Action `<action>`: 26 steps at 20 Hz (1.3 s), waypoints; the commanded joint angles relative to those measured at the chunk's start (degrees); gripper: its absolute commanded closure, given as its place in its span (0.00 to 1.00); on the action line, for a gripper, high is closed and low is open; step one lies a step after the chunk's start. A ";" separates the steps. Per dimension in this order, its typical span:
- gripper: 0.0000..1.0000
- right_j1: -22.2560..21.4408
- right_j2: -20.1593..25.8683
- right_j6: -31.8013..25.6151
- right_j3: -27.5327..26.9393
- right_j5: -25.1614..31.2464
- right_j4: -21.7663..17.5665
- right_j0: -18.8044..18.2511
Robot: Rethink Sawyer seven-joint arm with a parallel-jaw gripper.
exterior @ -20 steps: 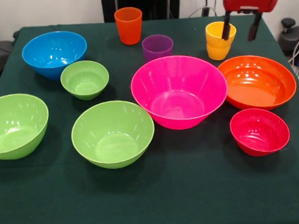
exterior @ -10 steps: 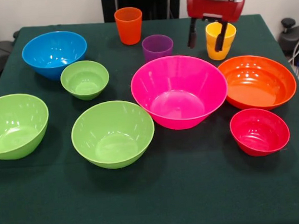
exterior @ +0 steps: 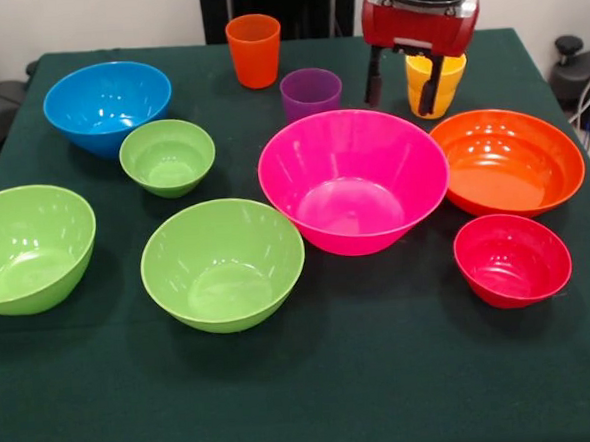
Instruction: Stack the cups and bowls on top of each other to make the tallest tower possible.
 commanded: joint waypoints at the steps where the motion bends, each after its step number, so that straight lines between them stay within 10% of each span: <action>1: 0.00 3.06 2.80 10.91 -3.35 5.69 1.92 1.87; 26: 0.00 3.83 3.53 13.47 -3.47 4.14 4.41 2.98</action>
